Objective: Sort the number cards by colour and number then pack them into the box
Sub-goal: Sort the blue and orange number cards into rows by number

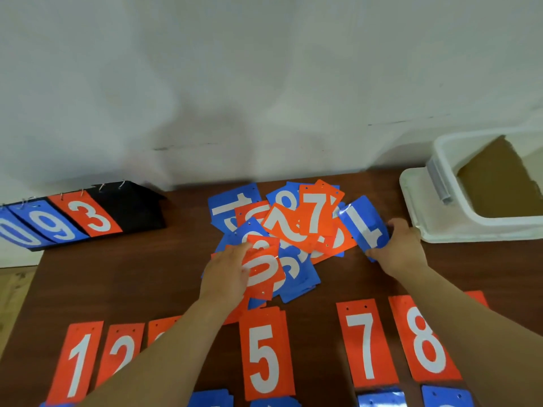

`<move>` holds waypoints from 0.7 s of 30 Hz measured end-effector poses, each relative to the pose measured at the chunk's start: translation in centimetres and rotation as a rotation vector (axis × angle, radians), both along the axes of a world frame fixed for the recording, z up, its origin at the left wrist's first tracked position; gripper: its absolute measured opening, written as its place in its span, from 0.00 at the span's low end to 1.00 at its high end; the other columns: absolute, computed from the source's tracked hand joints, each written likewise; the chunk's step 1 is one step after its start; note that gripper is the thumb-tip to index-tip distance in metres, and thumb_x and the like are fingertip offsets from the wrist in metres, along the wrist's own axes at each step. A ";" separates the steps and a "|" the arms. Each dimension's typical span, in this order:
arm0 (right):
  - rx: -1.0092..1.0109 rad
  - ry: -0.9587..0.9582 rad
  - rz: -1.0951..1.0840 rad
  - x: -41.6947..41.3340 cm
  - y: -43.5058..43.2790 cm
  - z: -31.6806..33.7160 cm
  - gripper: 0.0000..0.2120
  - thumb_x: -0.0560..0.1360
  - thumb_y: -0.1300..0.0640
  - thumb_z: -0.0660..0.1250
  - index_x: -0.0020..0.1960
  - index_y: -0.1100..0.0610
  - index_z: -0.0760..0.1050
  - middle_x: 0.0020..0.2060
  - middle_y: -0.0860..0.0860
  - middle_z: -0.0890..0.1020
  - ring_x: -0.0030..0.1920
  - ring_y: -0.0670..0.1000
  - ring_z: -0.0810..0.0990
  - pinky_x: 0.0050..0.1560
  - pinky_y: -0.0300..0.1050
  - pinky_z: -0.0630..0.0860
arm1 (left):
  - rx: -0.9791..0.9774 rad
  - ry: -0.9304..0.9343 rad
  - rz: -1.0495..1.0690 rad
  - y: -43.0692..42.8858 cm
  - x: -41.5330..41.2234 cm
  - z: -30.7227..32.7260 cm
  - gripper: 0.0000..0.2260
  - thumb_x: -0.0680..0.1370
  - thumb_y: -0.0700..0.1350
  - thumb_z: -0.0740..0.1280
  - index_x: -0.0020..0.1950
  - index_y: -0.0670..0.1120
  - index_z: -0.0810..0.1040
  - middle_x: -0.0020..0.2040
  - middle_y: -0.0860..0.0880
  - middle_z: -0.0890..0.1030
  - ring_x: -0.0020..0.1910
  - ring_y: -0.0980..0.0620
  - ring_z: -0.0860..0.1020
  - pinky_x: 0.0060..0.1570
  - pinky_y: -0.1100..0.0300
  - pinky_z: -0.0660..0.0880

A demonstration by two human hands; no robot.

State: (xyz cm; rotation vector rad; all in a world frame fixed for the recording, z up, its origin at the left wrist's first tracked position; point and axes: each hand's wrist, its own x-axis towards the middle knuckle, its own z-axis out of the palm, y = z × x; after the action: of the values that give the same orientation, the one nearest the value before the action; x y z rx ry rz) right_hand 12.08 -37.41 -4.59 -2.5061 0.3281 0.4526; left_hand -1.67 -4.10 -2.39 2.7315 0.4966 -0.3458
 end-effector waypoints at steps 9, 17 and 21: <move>0.182 -0.216 -0.100 -3.4 -0.1 3.8 0.27 0.80 0.60 0.65 0.76 0.51 0.60 0.52 0.54 0.82 0.44 0.56 0.78 0.46 0.52 0.76 | -0.352 -0.177 0.368 2.0 -2.1 4.7 0.16 0.84 0.49 0.62 0.73 0.56 0.72 0.71 0.49 0.75 0.66 0.47 0.77 0.60 0.46 0.80; 0.389 -0.223 0.263 -7.5 5.0 12.7 0.11 0.77 0.63 0.69 0.46 0.46 0.78 0.44 0.51 0.83 0.40 0.54 0.80 0.42 0.50 0.76 | -0.609 -0.316 0.577 3.5 -6.8 9.7 0.16 0.85 0.46 0.62 0.71 0.59 0.74 0.68 0.52 0.76 0.58 0.51 0.81 0.50 0.53 0.84; 0.477 0.117 0.648 -11.4 10.3 17.8 0.12 0.78 0.61 0.69 0.46 0.43 0.82 0.47 0.50 0.84 0.49 0.56 0.83 0.53 0.56 0.80 | -0.621 -0.401 0.386 4.8 -9.9 13.8 0.17 0.85 0.44 0.62 0.72 0.57 0.73 0.68 0.57 0.74 0.62 0.58 0.75 0.59 0.62 0.77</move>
State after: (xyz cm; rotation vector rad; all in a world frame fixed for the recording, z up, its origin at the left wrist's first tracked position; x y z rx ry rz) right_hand 0.68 -27.13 13.22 -2.0661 -0.5154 0.8188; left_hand -11.59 0.65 11.46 1.9778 0.6519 0.1338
